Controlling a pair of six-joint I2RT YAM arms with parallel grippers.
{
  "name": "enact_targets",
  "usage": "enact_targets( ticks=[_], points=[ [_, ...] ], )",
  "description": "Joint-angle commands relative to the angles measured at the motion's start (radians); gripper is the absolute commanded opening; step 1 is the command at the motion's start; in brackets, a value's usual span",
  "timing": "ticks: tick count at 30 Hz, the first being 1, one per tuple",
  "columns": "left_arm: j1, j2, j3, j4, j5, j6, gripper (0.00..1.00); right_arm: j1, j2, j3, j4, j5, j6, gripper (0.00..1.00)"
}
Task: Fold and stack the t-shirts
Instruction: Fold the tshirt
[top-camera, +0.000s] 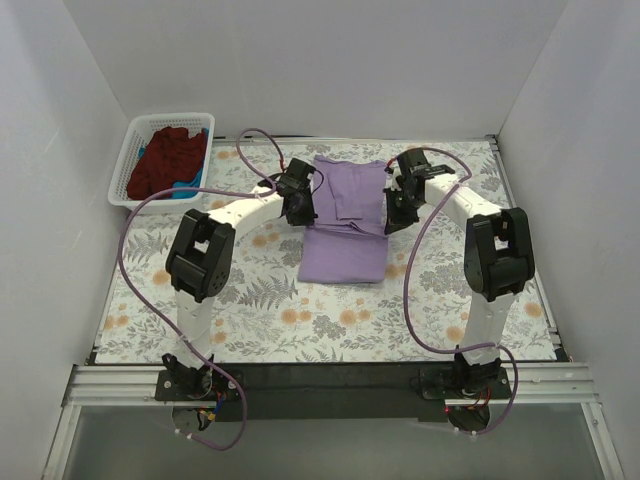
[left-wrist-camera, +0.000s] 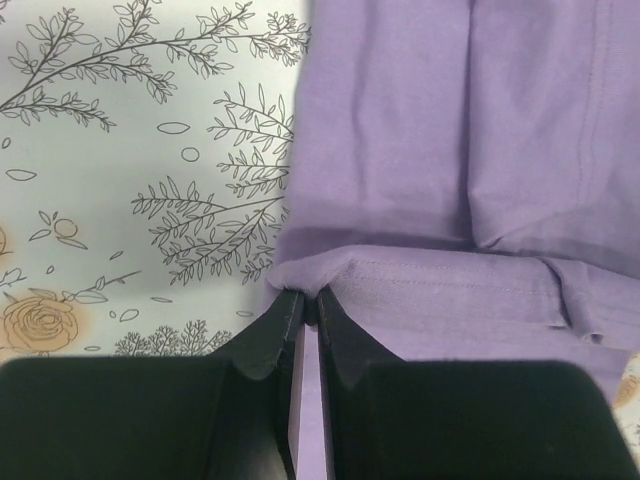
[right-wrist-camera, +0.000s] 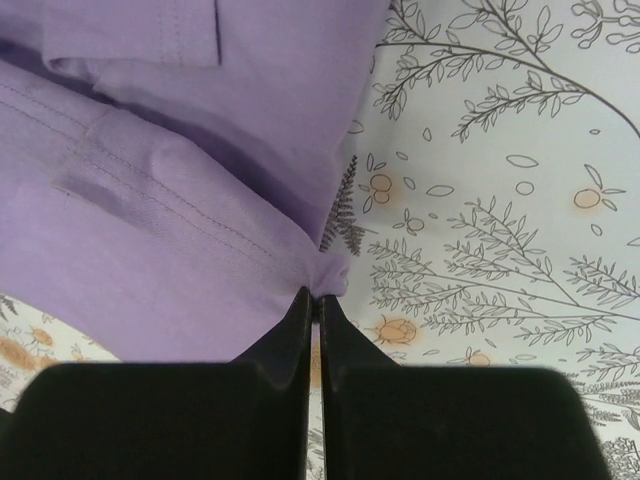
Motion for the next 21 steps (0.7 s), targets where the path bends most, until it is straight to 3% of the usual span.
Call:
enact_targets(
  ticks=[1, 3, 5, 10, 14, 21],
  points=[
    [0.010, 0.003, 0.009, 0.045, -0.010, 0.023, 0.06, -0.007, 0.011, 0.035, 0.044, 0.037, -0.017, 0.01],
    [0.010, 0.006, 0.007, 0.050, -0.005, 0.024, 0.09, -0.006, 0.016, 0.032, 0.052, 0.046, -0.015, 0.03],
    [0.010, 0.003, 0.003, 0.051, -0.008, 0.027, 0.17, -0.007, 0.011, 0.026, 0.055, 0.053, -0.008, 0.15],
    [0.007, -0.092, -0.042, 0.050, -0.019, 0.012, 0.30, 0.008, -0.096, -0.037, 0.090, 0.108, 0.005, 0.27],
    [-0.028, -0.181, -0.105, 0.053, -0.045, -0.019, 0.32, 0.047, -0.191, -0.115, 0.150, 0.137, 0.006, 0.28],
    [-0.196, -0.301, -0.311, 0.073, -0.077, -0.081, 0.29, 0.131, -0.231, -0.258, 0.316, 0.013, 0.038, 0.24]
  ],
)
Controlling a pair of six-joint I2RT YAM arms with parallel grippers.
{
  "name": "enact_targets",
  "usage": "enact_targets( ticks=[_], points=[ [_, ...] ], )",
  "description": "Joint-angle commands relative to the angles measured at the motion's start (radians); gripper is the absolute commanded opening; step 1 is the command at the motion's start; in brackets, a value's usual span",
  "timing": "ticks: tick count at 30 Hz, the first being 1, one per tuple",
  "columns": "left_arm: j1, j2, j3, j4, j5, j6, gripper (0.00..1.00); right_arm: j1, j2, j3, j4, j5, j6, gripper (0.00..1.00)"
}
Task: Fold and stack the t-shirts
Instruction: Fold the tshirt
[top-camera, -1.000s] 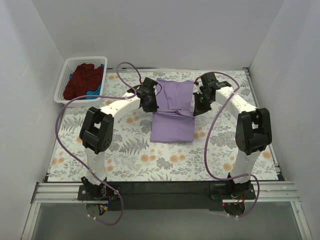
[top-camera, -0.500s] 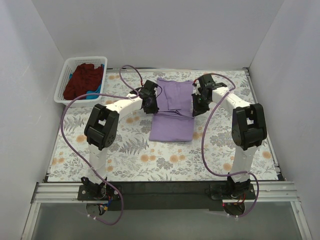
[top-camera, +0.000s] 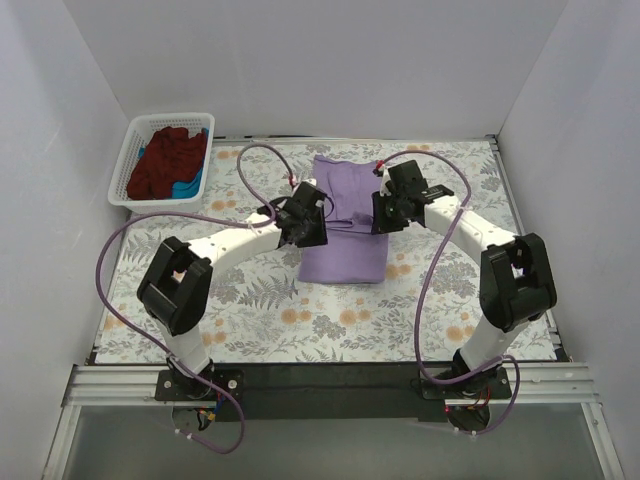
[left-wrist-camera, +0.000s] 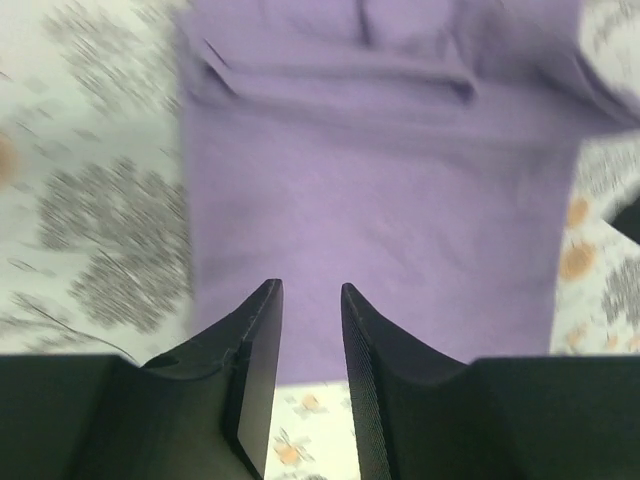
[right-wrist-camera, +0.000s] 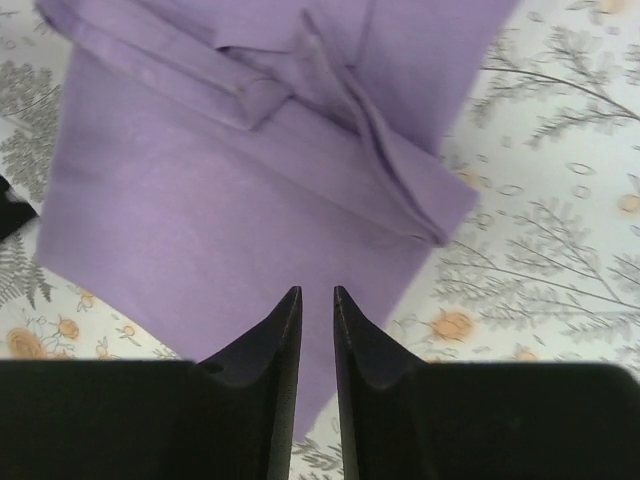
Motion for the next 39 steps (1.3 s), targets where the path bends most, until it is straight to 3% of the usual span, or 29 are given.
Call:
enact_targets(
  ticks=[1, 9, 19, 26, 32, 37, 39],
  points=[
    [-0.086, -0.040, -0.082, 0.019, -0.022, -0.041, 0.28, 0.037, 0.019, -0.046, 0.126, -0.059, 0.021, 0.24],
    [-0.144, -0.017, -0.200, -0.011, 0.046, -0.085, 0.25, 0.049, 0.132, -0.011, 0.195, -0.072, 0.021, 0.24],
    [-0.167, -0.080, -0.291, -0.077, 0.089, -0.099, 0.25, -0.009, 0.305, 0.170, 0.218, 0.022, 0.021, 0.24],
    [-0.198, -0.131, -0.335, -0.100, 0.170, -0.137, 0.25, -0.064, 0.301, 0.259, 0.214, -0.039, 0.026, 0.26],
    [-0.198, -0.247, -0.328, -0.093, 0.111, -0.219, 0.24, -0.064, 0.077, -0.026, 0.272, -0.317, 0.110, 0.32],
    [-0.190, -0.350, -0.352, -0.010, 0.066, -0.275, 0.24, -0.063, -0.166, -0.414, 0.569, -0.631, 0.289, 0.38],
    [-0.172, -0.381, -0.389, 0.022, 0.057, -0.297, 0.24, -0.064, -0.210, -0.489, 0.647, -0.687, 0.372, 0.41]
  ],
)
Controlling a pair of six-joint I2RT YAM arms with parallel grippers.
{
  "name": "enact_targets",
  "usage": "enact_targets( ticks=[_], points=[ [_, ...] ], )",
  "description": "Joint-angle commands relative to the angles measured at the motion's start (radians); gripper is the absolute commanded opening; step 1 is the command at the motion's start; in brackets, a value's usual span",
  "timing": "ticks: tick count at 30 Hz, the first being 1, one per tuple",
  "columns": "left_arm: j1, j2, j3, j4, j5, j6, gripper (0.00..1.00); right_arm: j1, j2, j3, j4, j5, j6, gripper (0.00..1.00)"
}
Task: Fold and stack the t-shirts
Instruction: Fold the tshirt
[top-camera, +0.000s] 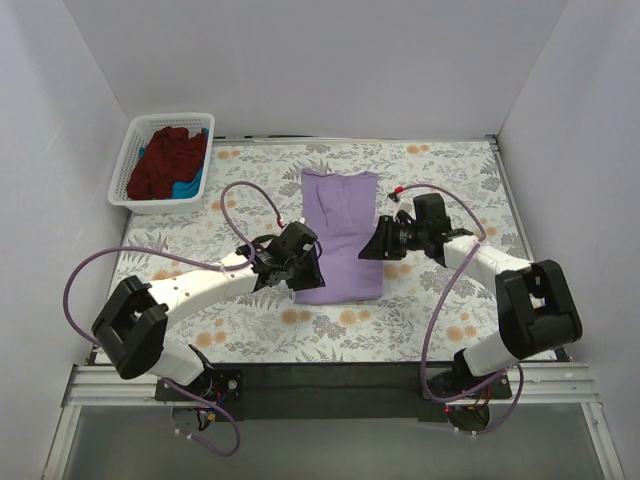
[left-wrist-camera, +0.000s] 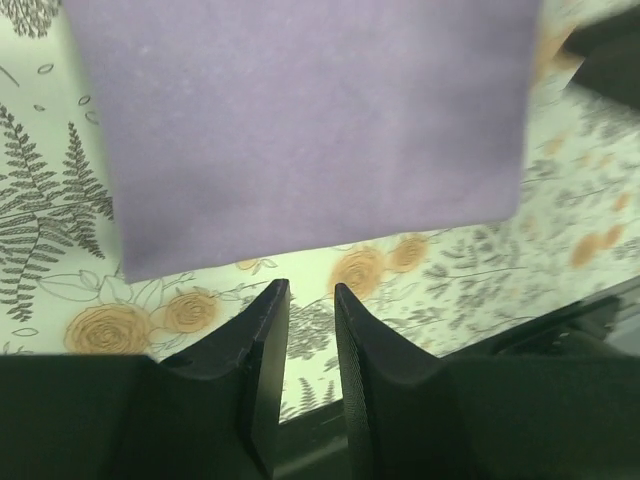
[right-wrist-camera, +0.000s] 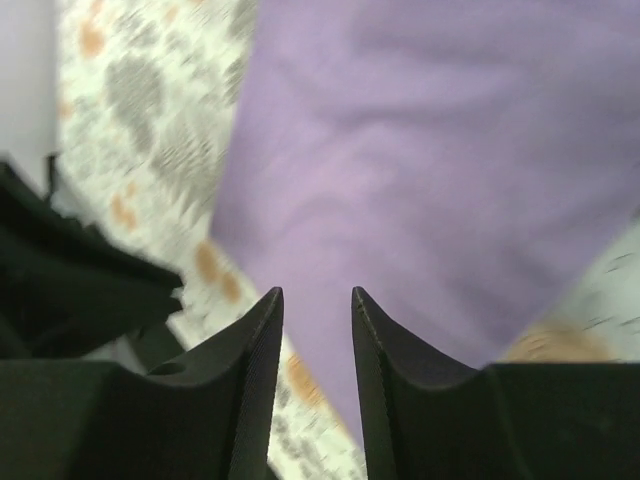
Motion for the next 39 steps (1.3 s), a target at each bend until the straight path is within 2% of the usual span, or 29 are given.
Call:
enact_targets(
  ticks=[1, 6, 12, 17, 21, 25, 29, 36, 39],
  points=[
    [0.029, -0.069, -0.051, 0.095, -0.032, -0.059, 0.23, 0.001, -0.079, -0.122, 0.253, -0.248, 0.160, 0.42],
    [0.116, -0.028, -0.153, 0.187, 0.107, -0.103, 0.21, -0.007, -0.063, -0.281, 0.300, -0.250, 0.162, 0.42],
    [0.152, -0.011, -0.262, 0.187, 0.154, -0.155, 0.20, -0.077, -0.007, -0.435, 0.315, -0.226, 0.137, 0.42],
    [0.179, -0.074, -0.350, 0.193, 0.186, -0.195, 0.18, -0.156, 0.007, -0.501, 0.314, -0.276, 0.131, 0.42],
    [0.179, -0.149, -0.345, 0.185, 0.178, -0.186, 0.18, -0.156, -0.091, -0.506, 0.311, -0.299, 0.146, 0.42],
    [0.181, -0.198, -0.312, 0.207, 0.149, -0.165, 0.19, -0.156, -0.177, -0.446, 0.312, -0.299, 0.168, 0.42],
    [0.219, -0.137, -0.208, 0.270, 0.169, -0.097, 0.20, -0.156, -0.124, -0.313, 0.314, -0.279, 0.168, 0.43],
    [0.331, 0.160, 0.069, 0.379, 0.238, 0.004, 0.20, -0.156, 0.141, 0.009, 0.347, -0.281, 0.182, 0.43],
    [0.365, 0.315, 0.187, 0.385, 0.253, 0.036, 0.20, -0.157, 0.238, 0.088, 0.361, -0.276, 0.186, 0.43]
  ],
)
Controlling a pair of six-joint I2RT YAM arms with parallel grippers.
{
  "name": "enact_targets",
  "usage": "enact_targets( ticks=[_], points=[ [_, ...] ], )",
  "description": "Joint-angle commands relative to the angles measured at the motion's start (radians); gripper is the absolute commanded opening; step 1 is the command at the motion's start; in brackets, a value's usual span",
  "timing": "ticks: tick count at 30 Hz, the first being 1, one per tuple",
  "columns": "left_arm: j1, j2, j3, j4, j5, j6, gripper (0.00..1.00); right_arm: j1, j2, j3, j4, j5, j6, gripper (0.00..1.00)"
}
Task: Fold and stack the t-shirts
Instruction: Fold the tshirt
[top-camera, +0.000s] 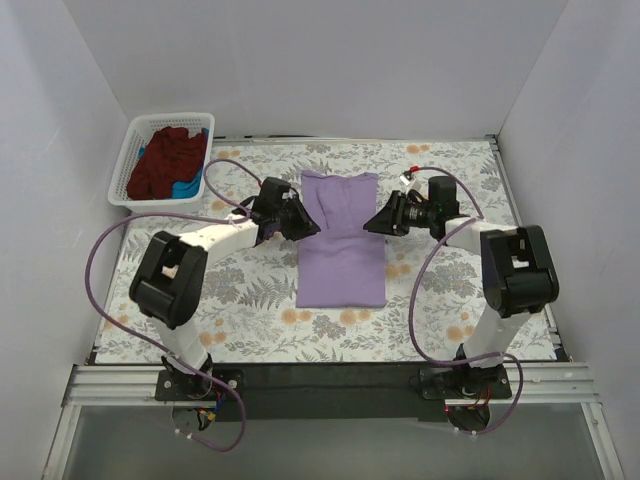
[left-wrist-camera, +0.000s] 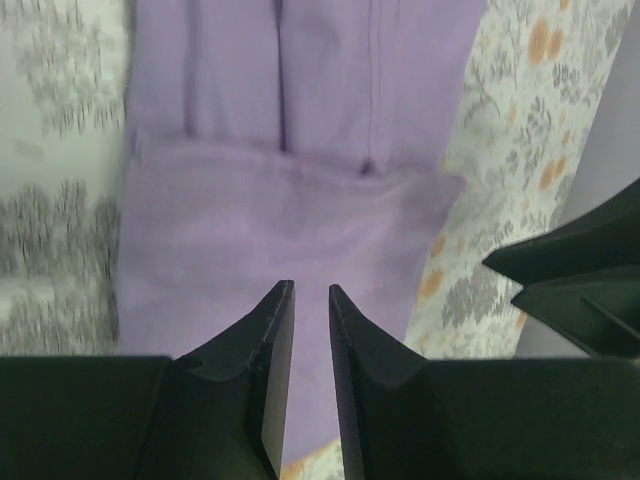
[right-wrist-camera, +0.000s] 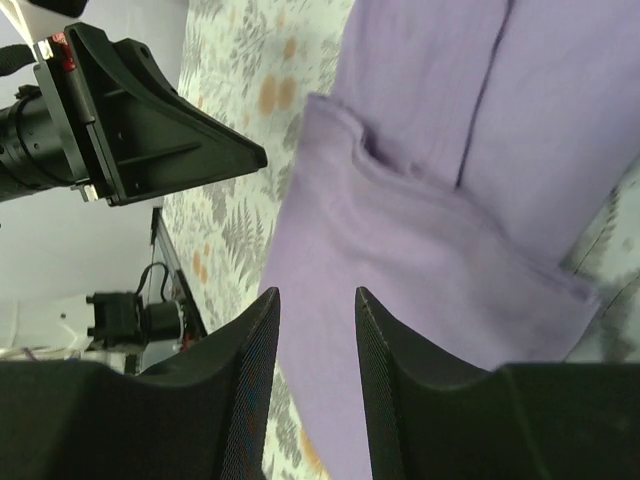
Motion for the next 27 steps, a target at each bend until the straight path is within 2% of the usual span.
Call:
enact_targets(
  ticks=[1, 2, 6, 9, 12, 19, 22, 27],
  points=[
    [0.040, 0.121, 0.100, 0.036, 0.038, 0.066, 0.20, -0.007, 0.144, 0.108, 0.037, -0.003, 0.016, 0.43],
    [0.049, 0.187, 0.134, 0.036, 0.041, 0.069, 0.20, -0.011, 0.180, 0.122, 0.046, -0.006, 0.026, 0.43],
    [0.098, 0.293, 0.142, 0.051, 0.076, 0.058, 0.19, -0.043, 0.341, 0.135, 0.124, -0.017, 0.058, 0.42],
    [0.122, 0.328, 0.091, 0.083, 0.090, 0.051, 0.19, -0.082, 0.385, 0.097, 0.200, -0.035, 0.075, 0.42],
    [0.132, 0.319, 0.037, 0.126, 0.115, 0.040, 0.19, -0.099, 0.361, 0.066, 0.212, -0.054, 0.080, 0.42],
    [0.130, 0.132, -0.007, 0.088, 0.104, 0.066, 0.21, -0.083, 0.127, -0.035, 0.212, -0.077, 0.092, 0.42],
    [0.123, 0.008, -0.047, 0.062, 0.089, 0.069, 0.22, -0.033, 0.028, -0.116, 0.213, -0.112, 0.120, 0.42],
    [0.095, -0.208, -0.140, 0.016, 0.046, 0.078, 0.24, 0.134, -0.095, -0.248, 0.220, -0.108, 0.157, 0.43]
  ],
)
